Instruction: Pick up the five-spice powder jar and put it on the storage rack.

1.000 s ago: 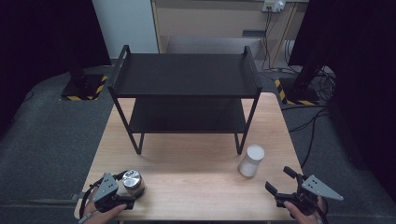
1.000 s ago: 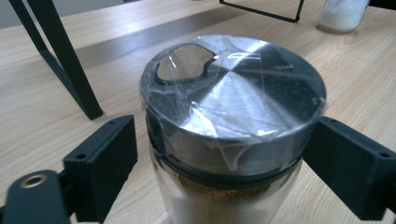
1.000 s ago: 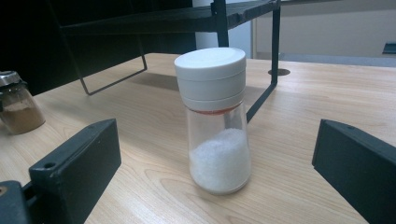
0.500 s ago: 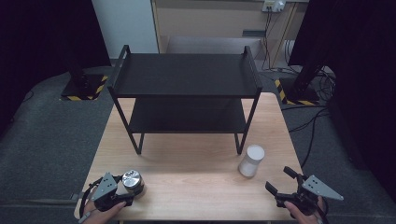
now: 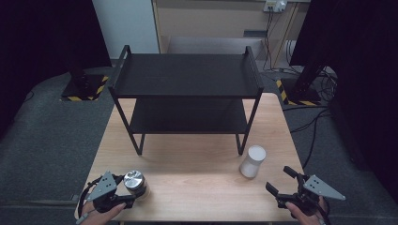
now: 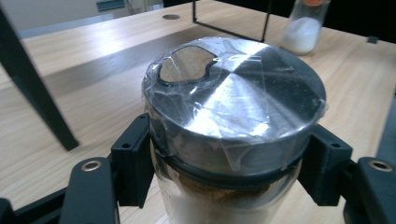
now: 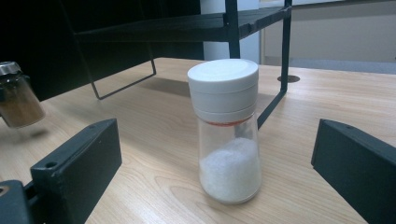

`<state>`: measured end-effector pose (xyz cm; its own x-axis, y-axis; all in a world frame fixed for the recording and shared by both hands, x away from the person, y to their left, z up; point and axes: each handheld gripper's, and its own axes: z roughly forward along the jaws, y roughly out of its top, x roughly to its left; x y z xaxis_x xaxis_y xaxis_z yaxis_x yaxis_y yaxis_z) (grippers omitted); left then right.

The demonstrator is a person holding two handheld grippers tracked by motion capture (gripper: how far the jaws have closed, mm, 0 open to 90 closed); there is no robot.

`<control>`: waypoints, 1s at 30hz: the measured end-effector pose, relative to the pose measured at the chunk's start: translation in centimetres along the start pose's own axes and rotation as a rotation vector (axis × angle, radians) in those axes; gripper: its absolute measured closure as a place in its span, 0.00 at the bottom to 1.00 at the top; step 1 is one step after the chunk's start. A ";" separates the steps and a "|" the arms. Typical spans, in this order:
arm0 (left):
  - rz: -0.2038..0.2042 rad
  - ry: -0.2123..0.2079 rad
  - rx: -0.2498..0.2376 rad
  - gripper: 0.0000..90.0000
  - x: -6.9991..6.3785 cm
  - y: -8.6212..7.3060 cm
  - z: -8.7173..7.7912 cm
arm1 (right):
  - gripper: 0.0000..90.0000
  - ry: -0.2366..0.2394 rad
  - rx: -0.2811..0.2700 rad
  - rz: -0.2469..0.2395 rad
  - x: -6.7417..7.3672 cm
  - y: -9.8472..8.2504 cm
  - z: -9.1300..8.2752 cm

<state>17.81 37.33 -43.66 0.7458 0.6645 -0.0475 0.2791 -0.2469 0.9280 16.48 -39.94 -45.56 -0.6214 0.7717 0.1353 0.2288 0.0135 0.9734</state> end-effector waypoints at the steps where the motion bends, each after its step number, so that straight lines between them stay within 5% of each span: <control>1: 0.006 -0.015 0.000 0.33 -0.2 0.6 0.0 | 0.02 0.000 -0.003 0.000 -0.1 0.0 0.0; 12: 0.010 -0.076 -0.015 0.33 -0.1 3.5 0.2 | 0.02 0.008 -0.019 0.006 -0.2 0.2 -0.2; 18: 0.047 -0.110 -0.015 0.33 0.3 6.6 -0.2 | 0.02 0.015 -0.023 -0.001 0.0 0.4 -0.2; 30: 0.064 -0.124 0.017 0.33 0.5 10.7 -0.9 | 0.02 0.018 -0.026 0.002 0.1 0.6 -0.2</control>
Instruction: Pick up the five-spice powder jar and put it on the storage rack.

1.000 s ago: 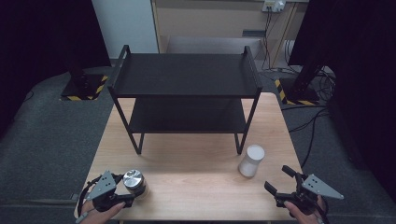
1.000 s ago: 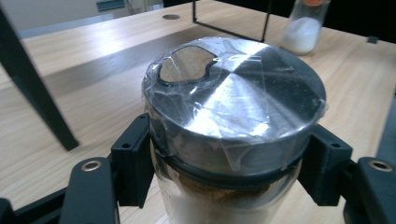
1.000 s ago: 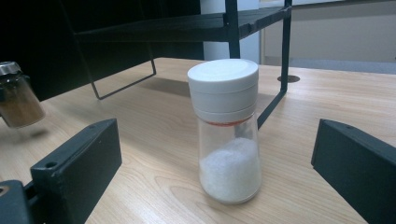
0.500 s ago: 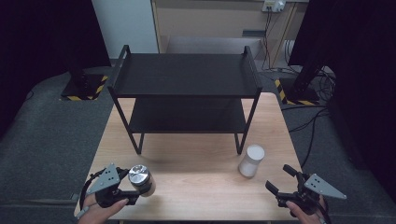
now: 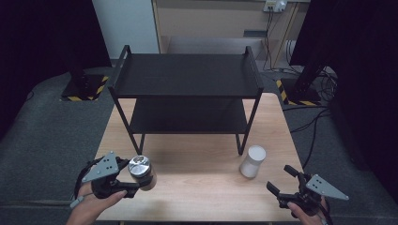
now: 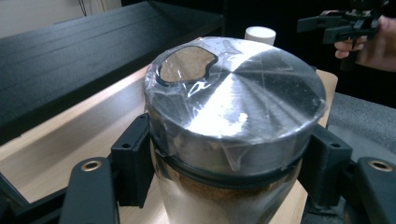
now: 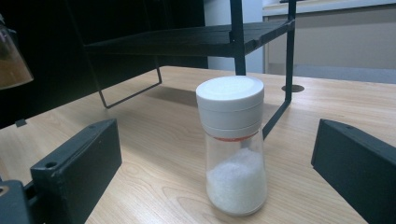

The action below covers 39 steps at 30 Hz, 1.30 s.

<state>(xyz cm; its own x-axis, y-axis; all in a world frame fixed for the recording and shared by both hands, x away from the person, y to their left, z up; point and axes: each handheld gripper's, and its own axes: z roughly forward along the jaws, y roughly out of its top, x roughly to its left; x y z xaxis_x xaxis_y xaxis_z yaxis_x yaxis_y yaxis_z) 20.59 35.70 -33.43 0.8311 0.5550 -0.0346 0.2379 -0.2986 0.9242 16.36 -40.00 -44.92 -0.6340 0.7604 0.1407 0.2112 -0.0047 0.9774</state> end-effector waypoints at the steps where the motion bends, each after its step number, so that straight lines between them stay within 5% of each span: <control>1: 0.011 0.002 0.011 0.33 -0.1 0.4 0.0 | 0.02 0.000 0.000 0.001 0.0 0.0 0.0; 13: 0.013 -0.007 0.036 0.33 0.4 2.4 -0.3 | 0.02 0.002 -0.001 0.003 0.0 0.0 0.0; 39: 0.047 -0.005 0.005 0.33 1.5 8.9 -1.2 | 0.02 0.011 -0.005 0.028 -0.2 -0.1 -0.1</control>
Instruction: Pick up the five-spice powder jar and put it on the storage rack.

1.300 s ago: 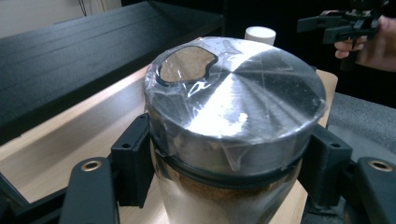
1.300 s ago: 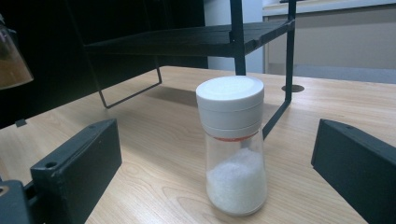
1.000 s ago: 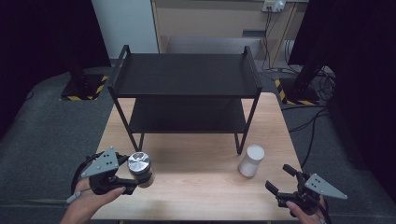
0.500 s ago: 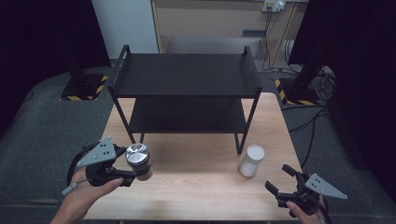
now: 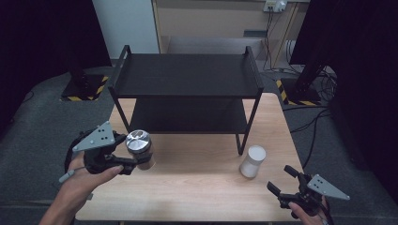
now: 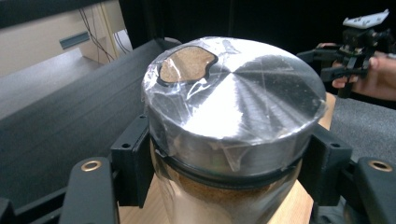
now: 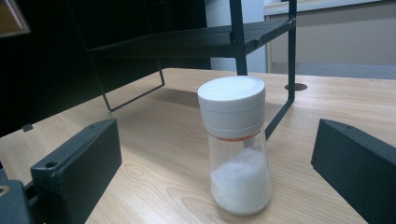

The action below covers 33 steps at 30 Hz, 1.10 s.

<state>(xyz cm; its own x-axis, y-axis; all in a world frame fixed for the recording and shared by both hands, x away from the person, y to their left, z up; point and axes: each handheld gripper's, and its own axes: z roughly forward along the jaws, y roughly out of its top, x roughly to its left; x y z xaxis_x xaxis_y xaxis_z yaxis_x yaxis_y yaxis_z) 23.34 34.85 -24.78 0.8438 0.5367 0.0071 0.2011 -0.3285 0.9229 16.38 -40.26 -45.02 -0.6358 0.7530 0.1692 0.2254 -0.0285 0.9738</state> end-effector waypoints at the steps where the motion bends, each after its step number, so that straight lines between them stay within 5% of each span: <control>1: 0.005 0.003 0.002 0.33 0.0 0.3 0.0 | 0.02 -0.001 0.000 0.000 0.0 0.0 0.0; 16: 0.035 -0.025 0.010 0.33 -0.3 3.3 0.9 | 0.02 -0.006 0.002 0.001 -0.1 0.0 -0.2; 33: 0.044 -0.025 -0.024 0.33 1.3 6.8 0.6 | 0.02 -0.007 0.003 0.007 -0.1 -0.1 -0.2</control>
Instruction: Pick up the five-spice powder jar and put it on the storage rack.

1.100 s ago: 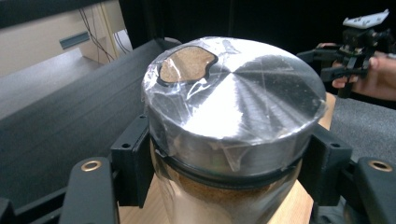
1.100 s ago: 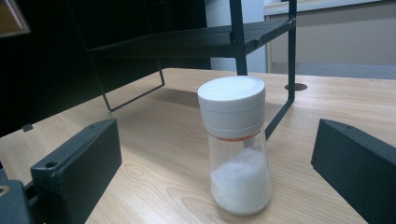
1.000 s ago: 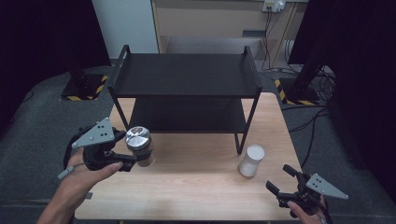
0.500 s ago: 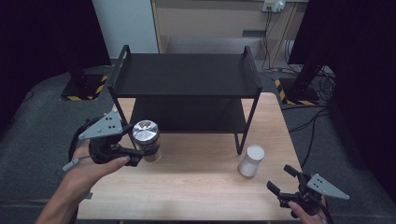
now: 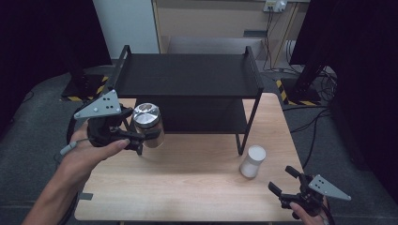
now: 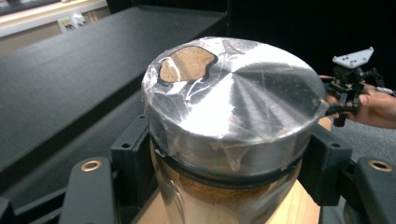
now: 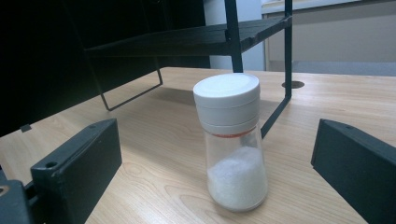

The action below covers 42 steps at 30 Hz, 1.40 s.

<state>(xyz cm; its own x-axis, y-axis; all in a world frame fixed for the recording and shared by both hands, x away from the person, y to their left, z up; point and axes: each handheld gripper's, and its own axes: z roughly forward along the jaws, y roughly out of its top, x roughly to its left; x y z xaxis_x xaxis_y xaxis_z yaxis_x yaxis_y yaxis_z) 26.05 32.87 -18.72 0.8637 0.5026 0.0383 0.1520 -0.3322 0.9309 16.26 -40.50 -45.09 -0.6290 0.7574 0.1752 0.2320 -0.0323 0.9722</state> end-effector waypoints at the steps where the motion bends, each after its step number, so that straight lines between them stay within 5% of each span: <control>1: 0.001 -0.001 -0.002 0.33 0.1 0.2 0.0 | 0.02 0.000 0.001 0.000 0.0 0.0 0.0; 21: 0.001 0.018 -0.032 0.33 2.0 4.6 -0.3 | 0.02 -0.006 0.003 0.003 -0.1 0.0 -0.1; 32: 0.026 0.032 -0.010 0.33 2.9 7.3 0.3 | 0.02 -0.008 0.007 0.004 -0.1 -0.1 -0.1; 42: 0.023 0.066 -0.019 0.33 4.1 7.9 1.0 | 0.02 -0.010 0.015 0.007 -0.2 -0.2 -0.1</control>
<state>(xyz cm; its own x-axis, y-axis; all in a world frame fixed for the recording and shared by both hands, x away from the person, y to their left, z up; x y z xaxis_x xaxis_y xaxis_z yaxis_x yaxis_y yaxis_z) 31.23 31.50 -11.52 0.8333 0.5465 0.0831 0.1225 -0.3293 0.9363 16.26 -40.65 -45.34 -0.6199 0.7638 0.1799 0.2475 -0.0272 0.9685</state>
